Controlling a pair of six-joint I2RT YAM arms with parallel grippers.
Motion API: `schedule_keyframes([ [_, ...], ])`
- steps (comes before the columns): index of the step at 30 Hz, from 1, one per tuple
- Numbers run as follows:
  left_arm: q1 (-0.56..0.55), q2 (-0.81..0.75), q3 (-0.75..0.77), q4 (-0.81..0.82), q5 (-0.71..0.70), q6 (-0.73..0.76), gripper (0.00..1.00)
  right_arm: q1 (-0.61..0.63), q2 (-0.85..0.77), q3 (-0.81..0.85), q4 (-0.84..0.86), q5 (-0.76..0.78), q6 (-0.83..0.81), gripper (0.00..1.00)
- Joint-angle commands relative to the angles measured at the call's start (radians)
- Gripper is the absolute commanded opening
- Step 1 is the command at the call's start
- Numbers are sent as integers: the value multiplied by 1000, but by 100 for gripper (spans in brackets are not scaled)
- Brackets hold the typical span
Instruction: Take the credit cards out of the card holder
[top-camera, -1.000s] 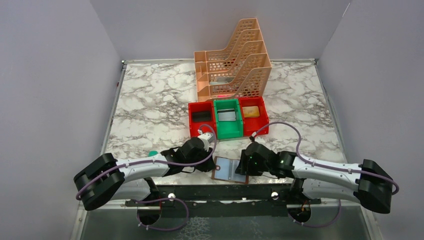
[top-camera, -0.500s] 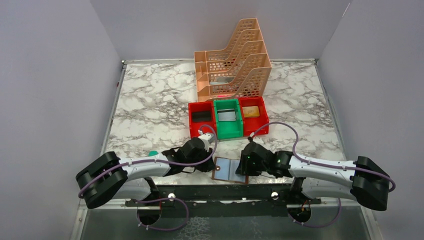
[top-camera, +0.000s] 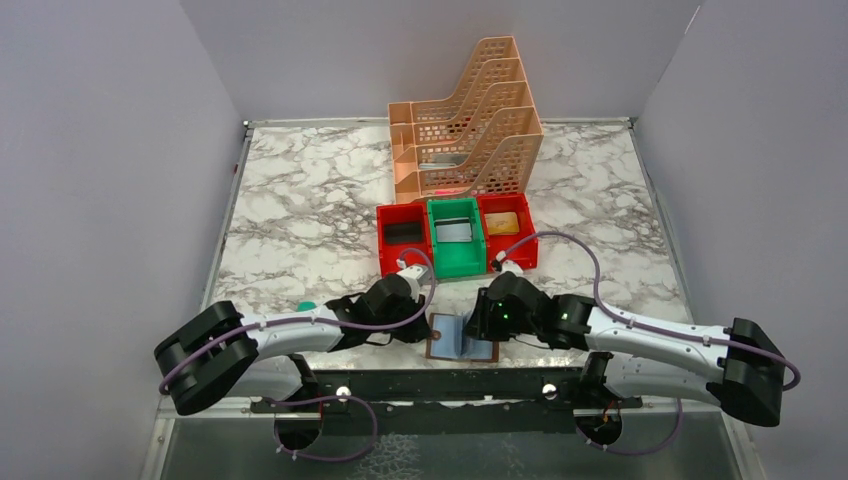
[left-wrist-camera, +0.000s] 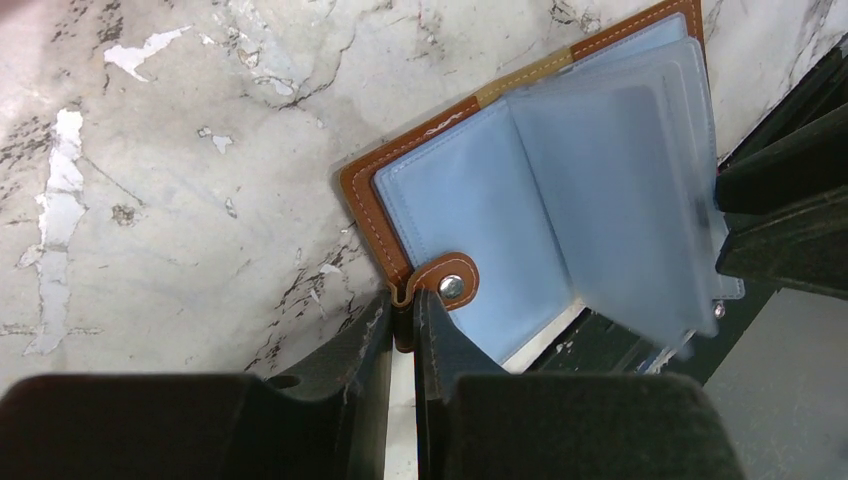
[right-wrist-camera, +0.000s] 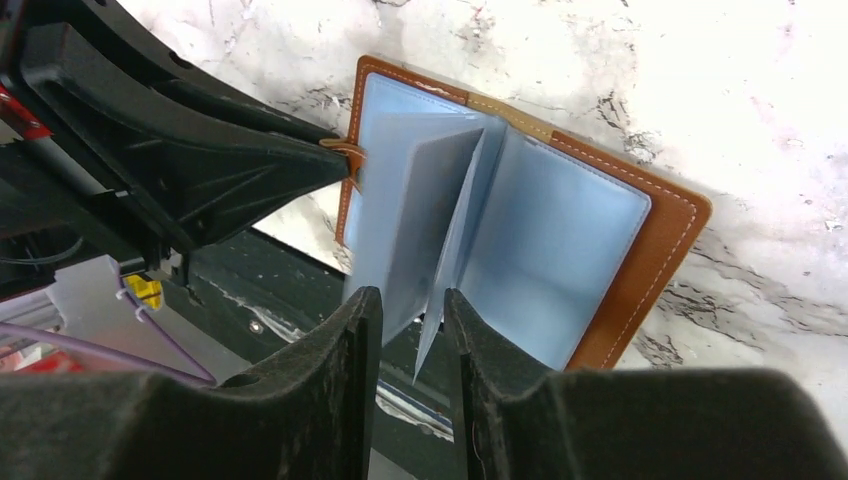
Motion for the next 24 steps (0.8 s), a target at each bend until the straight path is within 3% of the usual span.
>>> schedule_keyframes([
  [1, -7, 37, 50, -4, -3, 18, 14, 6, 12, 19, -20, 3, 1, 36],
  [11, -8, 25, 35, 9, -11, 3, 14, 6, 21, -6, -33, 31, 25, 38],
  [16, -9, 9, 28, 7, -13, 0, 14, 7, -22, -52, -87, 96, 45, 38],
  [20, -14, -6, 17, 9, -12, -11, 15, 6, -62, -30, -232, 185, 96, 39],
  [24, -17, -29, 17, -5, -17, -12, 17, 7, -155, -12, -228, 182, 56, 39],
])
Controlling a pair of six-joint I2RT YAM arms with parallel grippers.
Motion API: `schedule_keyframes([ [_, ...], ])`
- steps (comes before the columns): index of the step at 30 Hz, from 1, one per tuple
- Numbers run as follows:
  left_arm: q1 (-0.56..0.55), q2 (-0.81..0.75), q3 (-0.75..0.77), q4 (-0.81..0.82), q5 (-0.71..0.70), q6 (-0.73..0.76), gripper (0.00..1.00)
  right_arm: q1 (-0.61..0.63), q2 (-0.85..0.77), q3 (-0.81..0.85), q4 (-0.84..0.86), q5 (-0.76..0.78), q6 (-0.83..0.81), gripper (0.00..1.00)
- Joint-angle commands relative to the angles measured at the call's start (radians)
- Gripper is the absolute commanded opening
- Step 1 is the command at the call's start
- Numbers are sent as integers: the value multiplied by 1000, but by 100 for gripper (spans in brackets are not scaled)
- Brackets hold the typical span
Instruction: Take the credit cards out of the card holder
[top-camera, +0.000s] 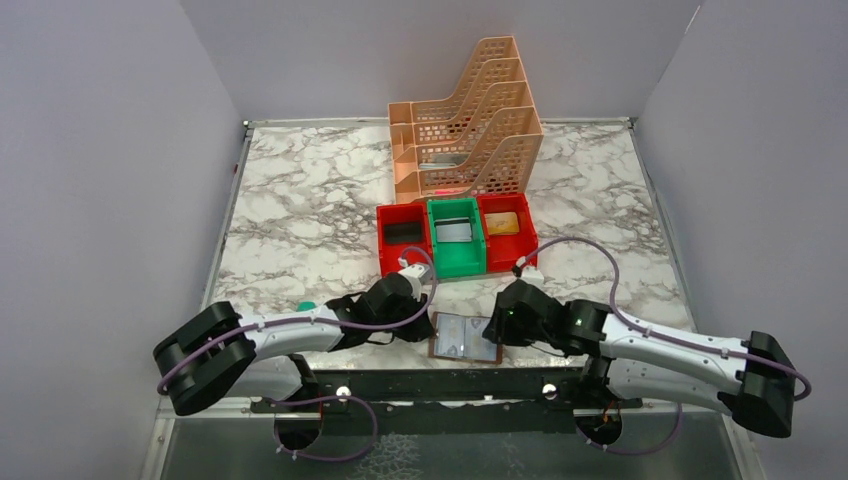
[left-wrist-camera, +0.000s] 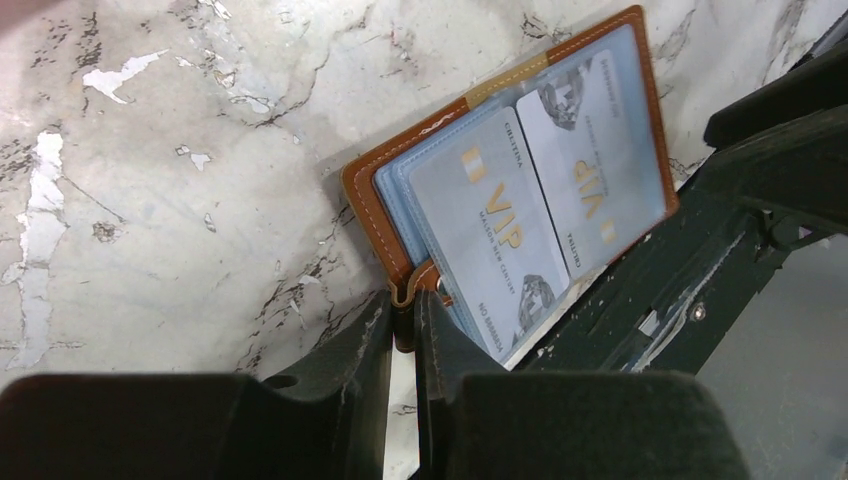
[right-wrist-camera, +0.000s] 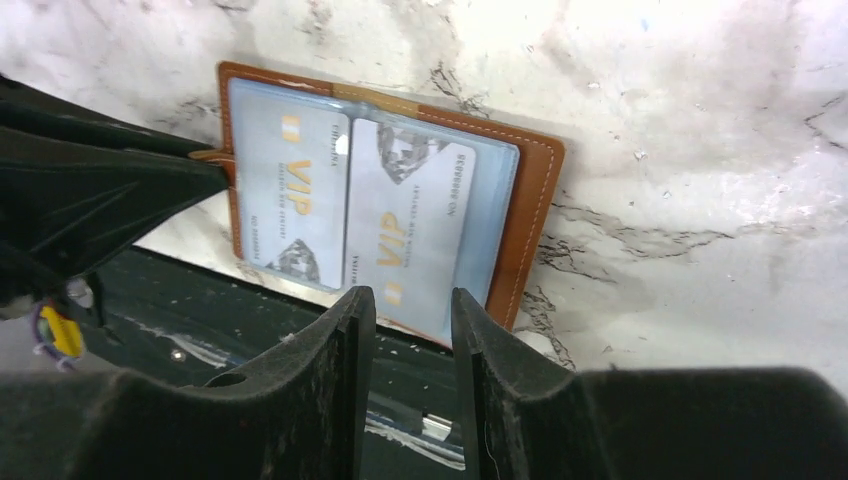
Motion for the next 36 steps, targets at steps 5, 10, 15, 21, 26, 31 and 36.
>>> schedule_keyframes([
  [5, -11, -86, 6, -61, -43, 0, 20, 6, -152, -21, 119, -8, -33, 41],
  [10, -11, -141, 8, -90, -72, -2, 33, 7, -83, -101, 368, -136, -35, 41],
  [15, -11, -169, 16, -112, -81, -1, 43, 7, 81, -93, 483, -174, -35, 38],
  [21, -13, -130, 32, -32, 11, 5, 43, 5, 211, -80, 533, -154, -32, 34],
  [26, -16, -61, 47, 21, 57, 17, 43, 4, 232, -118, 502, -77, 18, 34],
  [31, -19, 31, 61, 59, 95, 35, 34, -2, 229, -205, 582, -73, 54, 34],
  [36, -32, 102, 66, 53, 67, 34, 20, -31, 244, -278, 726, -153, 70, 32],
])
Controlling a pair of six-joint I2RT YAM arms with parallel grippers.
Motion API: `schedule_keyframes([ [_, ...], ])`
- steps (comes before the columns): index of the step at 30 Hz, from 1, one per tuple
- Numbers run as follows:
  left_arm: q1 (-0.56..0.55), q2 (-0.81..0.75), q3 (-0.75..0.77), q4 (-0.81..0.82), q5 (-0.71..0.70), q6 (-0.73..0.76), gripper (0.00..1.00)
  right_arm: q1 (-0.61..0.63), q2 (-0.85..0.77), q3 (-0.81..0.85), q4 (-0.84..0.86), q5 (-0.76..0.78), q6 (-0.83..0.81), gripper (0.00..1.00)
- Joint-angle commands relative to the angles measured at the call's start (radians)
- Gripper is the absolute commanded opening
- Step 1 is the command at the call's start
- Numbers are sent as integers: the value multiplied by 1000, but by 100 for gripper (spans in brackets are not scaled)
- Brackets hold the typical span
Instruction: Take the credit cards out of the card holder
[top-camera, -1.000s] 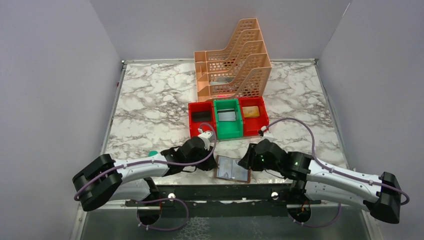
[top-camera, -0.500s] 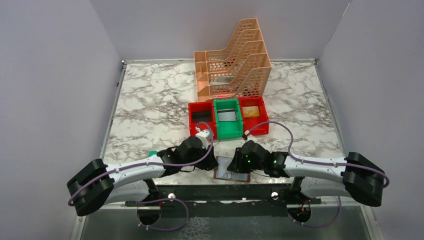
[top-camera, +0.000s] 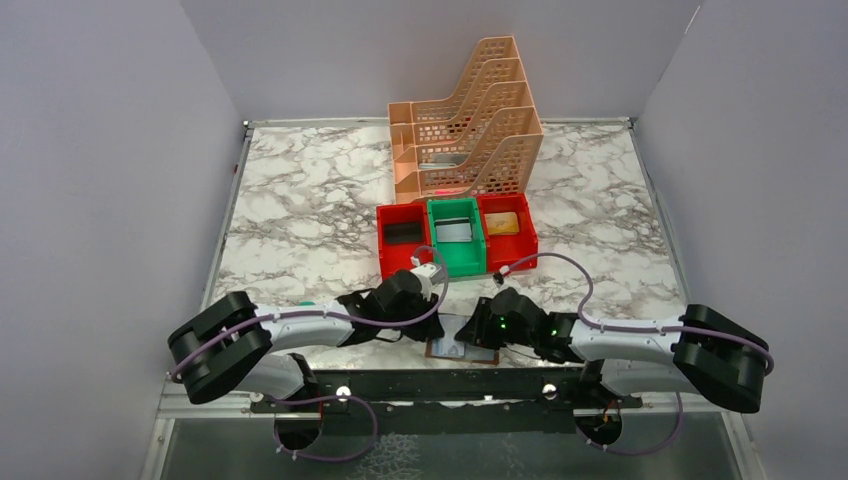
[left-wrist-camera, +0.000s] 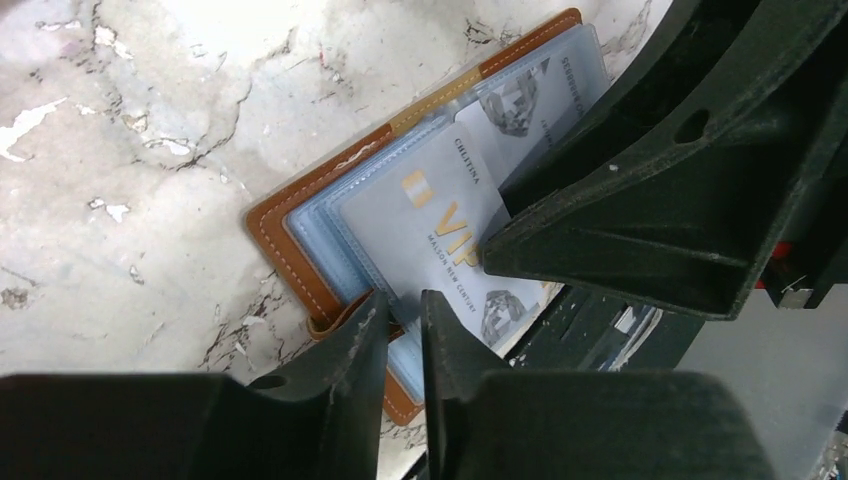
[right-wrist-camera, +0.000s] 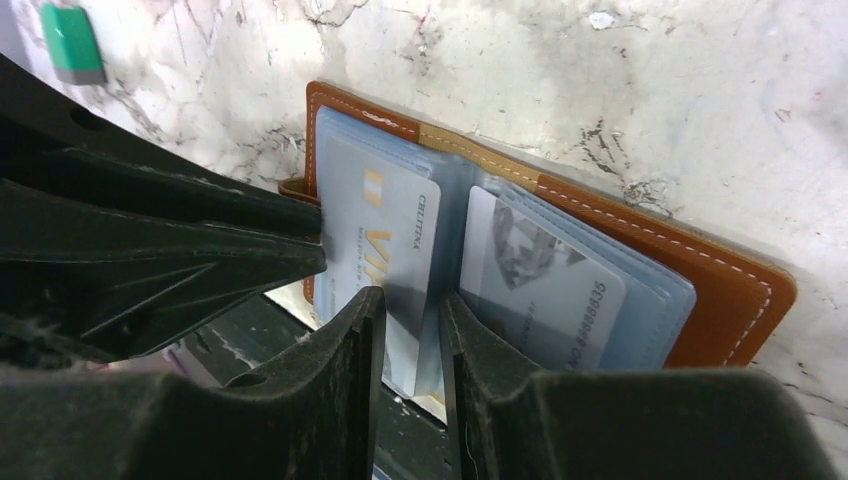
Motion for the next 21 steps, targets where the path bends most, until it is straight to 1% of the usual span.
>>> schedule_keyframes([
  [1, -17, 47, 17, 24, 5, 14, 18, -24, 25, -81, 85, -37, 33, 32],
  [3, -22, 49, 8, 17, -8, 10, 11, -38, 16, -119, 163, -73, 38, 29],
  [5, -26, 43, -6, 15, -24, -1, 6, -63, 7, -152, 241, -128, 41, 24],
  [9, -26, 24, -23, -8, -61, -9, 4, -83, -36, -154, 248, -167, 29, 18],
  [10, -26, 18, -26, -16, -68, -9, 4, -85, -51, -150, 241, -181, 23, 19],
  [12, -26, 13, -27, -24, -79, -11, 4, -90, -86, -139, 202, -191, 19, 29],
  [13, -26, 14, -25, -29, -84, -11, 4, -94, -102, -135, 180, -193, 21, 32],
  [14, -26, 15, -21, -32, -88, -11, 4, -97, -117, -136, 171, -197, 21, 32],
  [18, -27, 20, -12, -49, -102, -14, 4, -106, -157, -159, 184, -213, 22, 31],
  [20, -27, 20, -8, -52, -104, -15, 4, -112, -153, -170, 206, -228, 14, 27],
  [21, -28, 21, -5, -56, -104, -15, 4, -117, -146, -171, 208, -235, 19, 22],
])
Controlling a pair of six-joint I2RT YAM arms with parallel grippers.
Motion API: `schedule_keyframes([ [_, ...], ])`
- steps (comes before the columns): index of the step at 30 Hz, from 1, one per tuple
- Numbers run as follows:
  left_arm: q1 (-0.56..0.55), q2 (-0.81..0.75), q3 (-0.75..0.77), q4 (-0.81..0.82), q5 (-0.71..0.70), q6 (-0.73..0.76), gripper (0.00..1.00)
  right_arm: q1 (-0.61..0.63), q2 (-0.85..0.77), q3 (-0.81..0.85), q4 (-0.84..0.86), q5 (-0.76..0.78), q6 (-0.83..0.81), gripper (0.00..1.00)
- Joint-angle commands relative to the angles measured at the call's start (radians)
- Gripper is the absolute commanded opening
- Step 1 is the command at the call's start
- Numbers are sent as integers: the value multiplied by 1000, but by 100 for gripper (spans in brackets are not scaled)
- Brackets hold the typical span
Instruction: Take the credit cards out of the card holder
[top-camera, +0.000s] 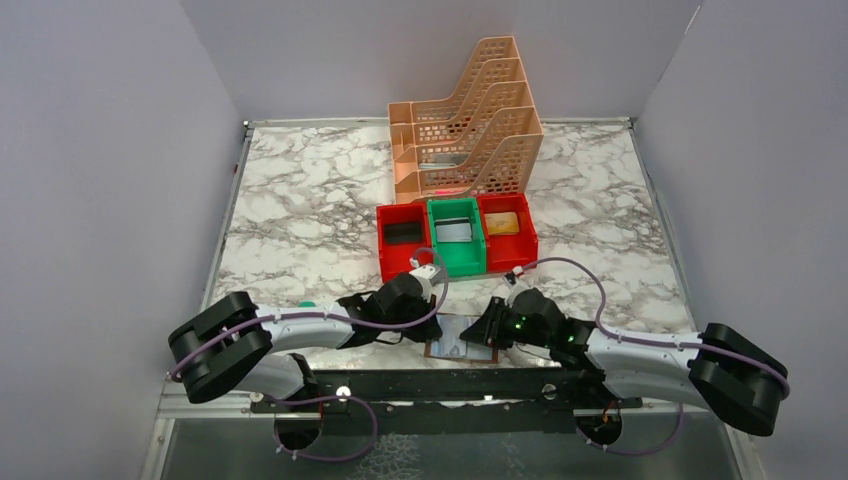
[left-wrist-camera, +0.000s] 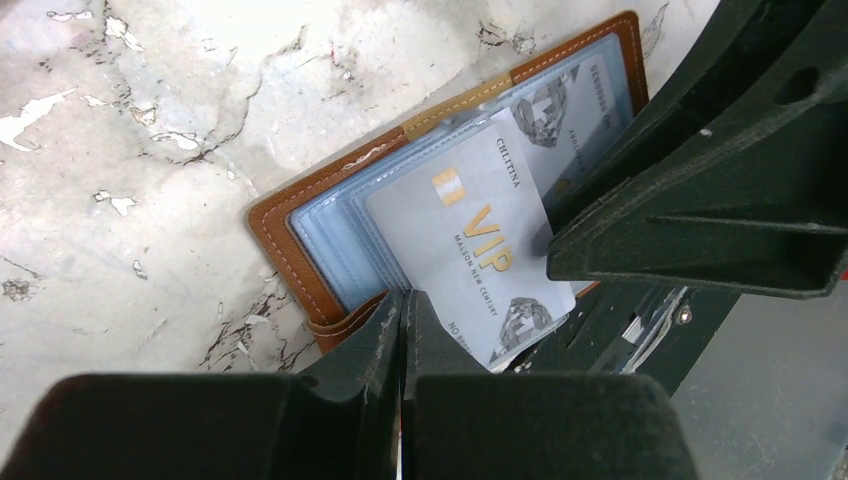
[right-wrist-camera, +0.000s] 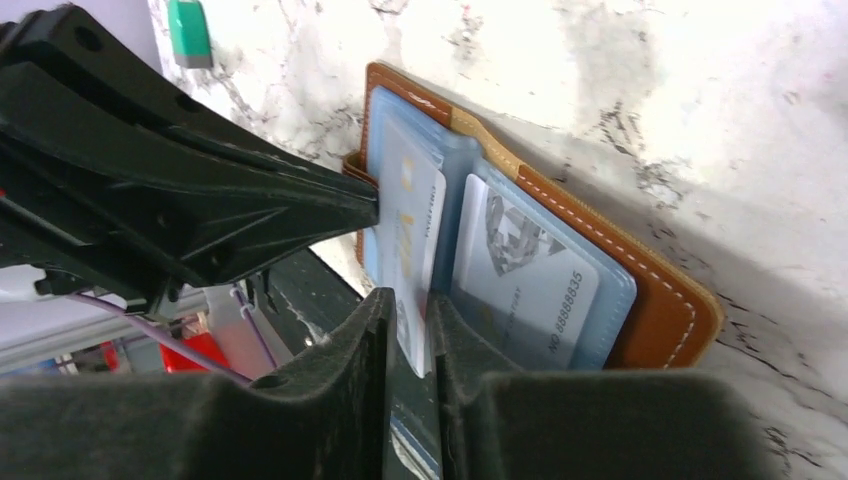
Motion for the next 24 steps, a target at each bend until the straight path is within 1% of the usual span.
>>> schedule_keyframes([
  [1, -6, 3, 3, -78, -46, 4, 4, -19, 11, -22, 26, -62, -10, 17],
  [4, -6, -1, 10, -94, -57, 7, 3, -33, 53, -32, 85, -100, -12, 2],
  [5, -6, -3, 12, -101, -65, 8, 3, -41, 66, -36, 104, -116, -10, 1],
  [10, -6, -16, 27, -145, -107, 9, 3, -65, 77, -51, 132, -161, -24, 1],
  [15, -6, -73, 31, -170, -164, -1, 3, -92, 36, -59, 59, -154, -54, 1],
  [17, -6, -99, 33, -171, -178, -3, 3, -95, 21, -65, 22, -129, -72, 1],
  [19, -6, -111, 47, -180, -187, -1, 4, -104, 22, -77, 18, -113, -71, 1],
  [20, -6, -115, 53, -179, -188, 1, 6, -112, 26, -75, 13, -122, -73, 1],
  [21, -6, -119, 55, -174, -184, 2, 11, -115, 31, -72, 12, -132, -80, 1],
  [24, -6, -132, 56, -136, -146, 8, 20, -116, 44, -75, 27, -138, -76, 1],
])
